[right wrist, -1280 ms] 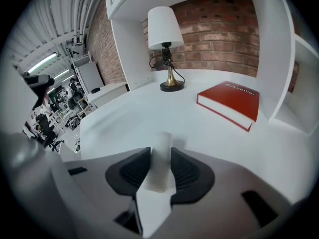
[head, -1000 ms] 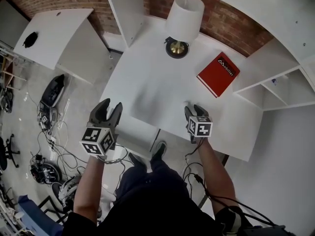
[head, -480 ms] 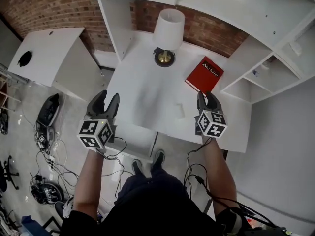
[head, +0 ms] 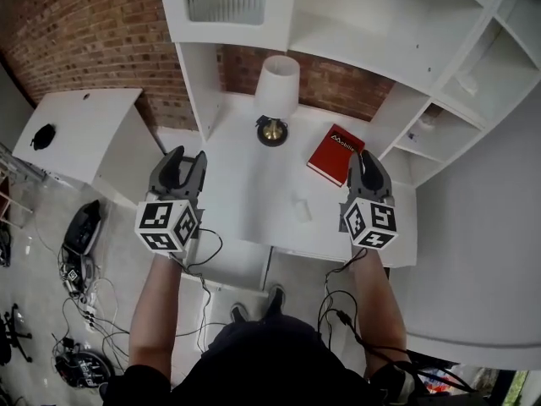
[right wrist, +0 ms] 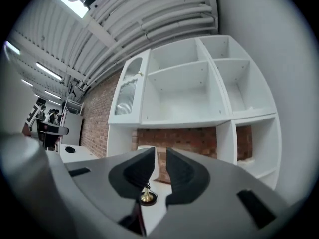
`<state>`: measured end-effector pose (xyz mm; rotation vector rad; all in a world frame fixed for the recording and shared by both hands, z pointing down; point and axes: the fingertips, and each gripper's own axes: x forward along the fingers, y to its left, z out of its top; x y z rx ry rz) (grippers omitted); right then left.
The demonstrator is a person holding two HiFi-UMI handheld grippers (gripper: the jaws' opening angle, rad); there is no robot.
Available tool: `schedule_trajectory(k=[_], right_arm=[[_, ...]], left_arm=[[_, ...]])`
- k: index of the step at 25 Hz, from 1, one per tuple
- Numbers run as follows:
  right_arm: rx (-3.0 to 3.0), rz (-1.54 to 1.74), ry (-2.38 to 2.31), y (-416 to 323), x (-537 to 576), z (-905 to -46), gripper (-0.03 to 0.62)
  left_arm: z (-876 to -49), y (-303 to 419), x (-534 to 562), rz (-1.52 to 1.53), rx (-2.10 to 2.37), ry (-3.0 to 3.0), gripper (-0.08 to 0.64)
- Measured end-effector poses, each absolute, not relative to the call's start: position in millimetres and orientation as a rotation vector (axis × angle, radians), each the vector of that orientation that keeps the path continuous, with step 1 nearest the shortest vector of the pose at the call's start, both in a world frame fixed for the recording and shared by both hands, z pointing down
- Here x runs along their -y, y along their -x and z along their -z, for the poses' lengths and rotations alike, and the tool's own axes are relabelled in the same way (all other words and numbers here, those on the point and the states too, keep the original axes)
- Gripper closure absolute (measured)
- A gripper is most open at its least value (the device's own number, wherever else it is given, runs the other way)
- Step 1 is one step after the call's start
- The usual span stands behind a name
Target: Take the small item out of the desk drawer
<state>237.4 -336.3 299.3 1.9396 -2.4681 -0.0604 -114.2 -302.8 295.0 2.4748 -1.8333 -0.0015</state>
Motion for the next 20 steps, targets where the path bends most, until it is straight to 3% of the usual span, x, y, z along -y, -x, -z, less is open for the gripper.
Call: schedule_trajectory(k=[11,20], right_arm=[[2.47,0.272,-2.0,-232.8,302.5,-227.7,0.465],[2.443,0.284,-1.984,-229.9,294.7,-228.4,0.471]], left_arm=[[-250.0,109.7,303.8,0.101,1.859,-2.51,0.37],[-255.9,106.5,304.1,0.08,1.812,-2.524,0.37]])
